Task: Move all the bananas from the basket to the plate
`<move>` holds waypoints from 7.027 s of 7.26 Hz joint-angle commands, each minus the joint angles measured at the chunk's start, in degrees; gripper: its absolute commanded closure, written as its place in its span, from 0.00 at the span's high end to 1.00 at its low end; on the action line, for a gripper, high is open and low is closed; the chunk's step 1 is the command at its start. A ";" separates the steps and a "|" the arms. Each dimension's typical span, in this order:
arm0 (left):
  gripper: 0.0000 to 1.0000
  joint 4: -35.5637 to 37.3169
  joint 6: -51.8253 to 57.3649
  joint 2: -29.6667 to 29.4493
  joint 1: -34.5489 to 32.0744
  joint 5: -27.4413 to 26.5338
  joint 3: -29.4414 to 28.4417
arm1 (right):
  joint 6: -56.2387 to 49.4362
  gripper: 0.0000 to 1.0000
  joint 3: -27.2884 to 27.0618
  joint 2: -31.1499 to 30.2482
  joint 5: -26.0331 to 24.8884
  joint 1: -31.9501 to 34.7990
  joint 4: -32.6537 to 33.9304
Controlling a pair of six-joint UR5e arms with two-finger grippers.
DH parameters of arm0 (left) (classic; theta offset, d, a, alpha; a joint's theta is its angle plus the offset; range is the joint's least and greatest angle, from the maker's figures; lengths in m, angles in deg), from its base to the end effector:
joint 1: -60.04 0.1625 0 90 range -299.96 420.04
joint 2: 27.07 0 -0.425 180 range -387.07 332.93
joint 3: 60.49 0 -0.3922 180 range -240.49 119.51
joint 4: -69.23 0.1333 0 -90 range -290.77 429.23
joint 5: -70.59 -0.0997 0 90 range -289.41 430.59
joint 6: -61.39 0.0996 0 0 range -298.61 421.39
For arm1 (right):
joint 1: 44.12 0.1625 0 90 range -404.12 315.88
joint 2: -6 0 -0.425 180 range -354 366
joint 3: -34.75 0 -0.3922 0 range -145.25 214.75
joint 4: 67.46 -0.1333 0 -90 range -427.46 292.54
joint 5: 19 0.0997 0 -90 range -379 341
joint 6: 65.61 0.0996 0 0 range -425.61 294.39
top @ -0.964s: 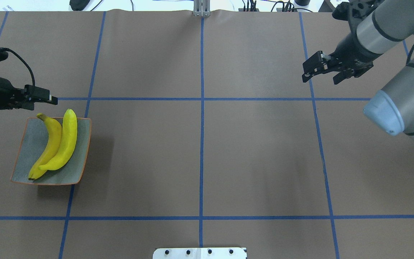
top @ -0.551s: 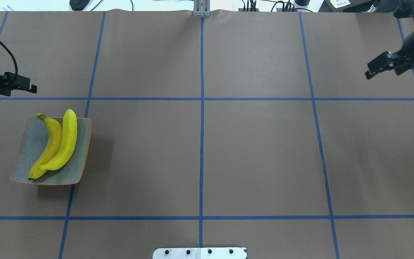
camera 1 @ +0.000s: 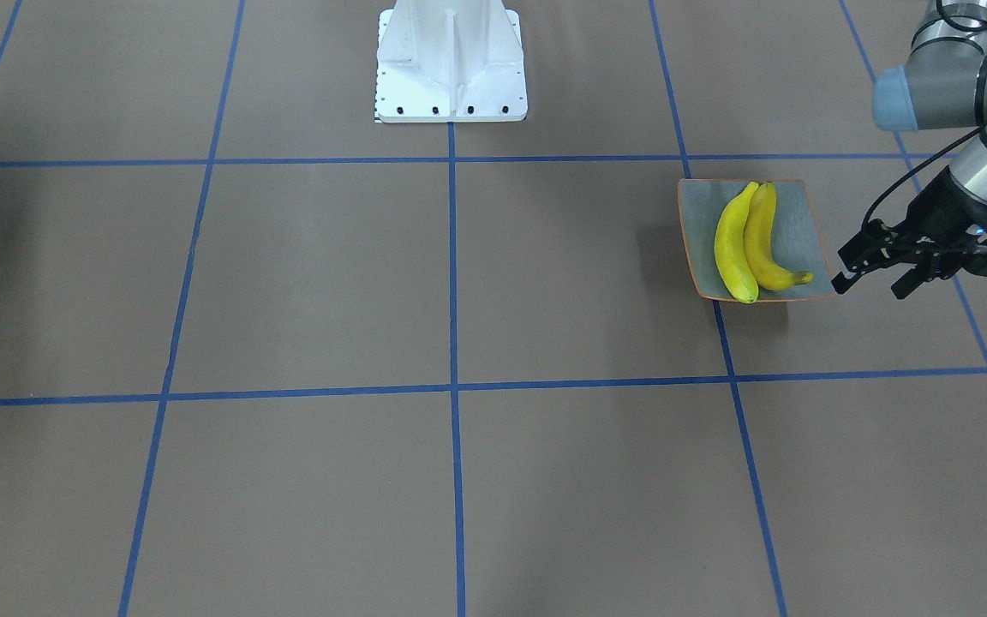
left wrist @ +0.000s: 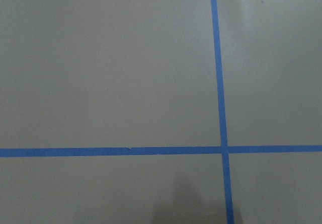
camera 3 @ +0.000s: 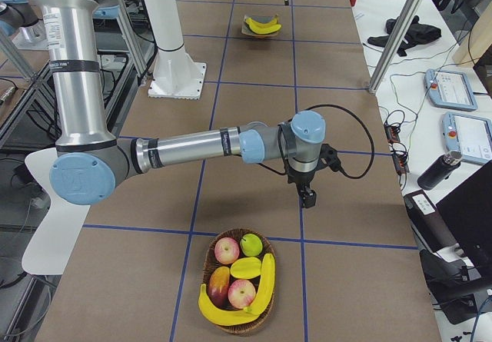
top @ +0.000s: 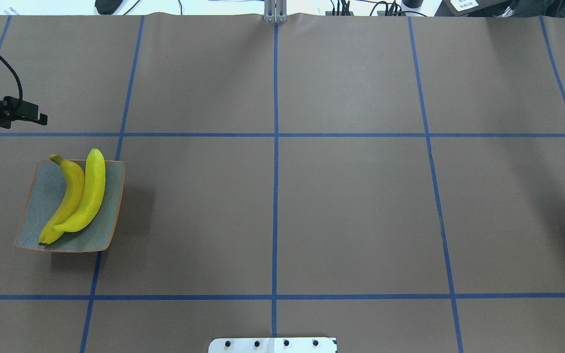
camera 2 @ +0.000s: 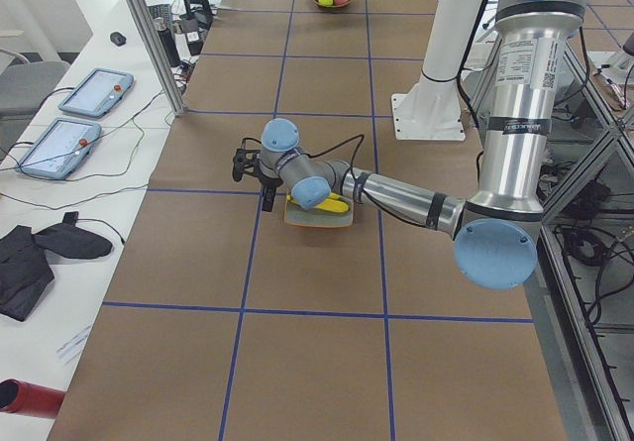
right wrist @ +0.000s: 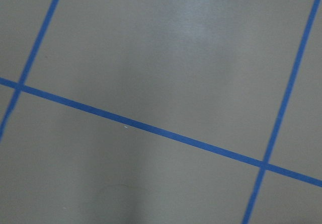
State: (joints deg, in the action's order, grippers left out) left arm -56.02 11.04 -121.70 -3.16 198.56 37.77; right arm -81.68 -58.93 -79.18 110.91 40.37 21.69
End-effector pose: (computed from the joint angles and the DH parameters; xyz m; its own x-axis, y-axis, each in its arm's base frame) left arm 0.1799 -0.5159 0.4768 0.5488 0.0292 -0.8354 0.1907 0.9687 0.1591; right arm 0.0178 -0.5386 0.5872 0.6978 -0.4423 0.5634 0.2996 0.8947 0.3314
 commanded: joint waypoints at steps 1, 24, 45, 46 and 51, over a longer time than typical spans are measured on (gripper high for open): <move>1.00 0.01 0.08 -0.73 0.18 -0.09 -0.53 | -14.91 0.99 6.12 0.10 -4.01 3.05 -0.29; 1.00 0.01 -0.01 -3.10 0.71 -0.09 -3.08 | -29.80 0.95 25.56 -2.62 -15.39 0.59 -14.26; 1.00 -0.17 -0.01 -3.02 0.71 0.00 -3.61 | -30.15 0.00 21.89 -2.18 -14.77 1.02 -15.87; 1.00 -0.17 -0.10 -3.02 0.71 0.00 -3.52 | -30.76 0.00 18.65 -1.75 -14.77 2.25 -11.15; 1.00 -0.43 -1.15 -4.06 0.71 0.17 -3.26 | -32.18 0.00 7.82 14.20 -11.63 4.11 22.22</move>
State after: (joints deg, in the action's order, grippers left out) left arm -56.29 10.50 -125.13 -2.38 198.64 34.33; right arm -114.41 -49.69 -70.87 97.17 44.66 34.45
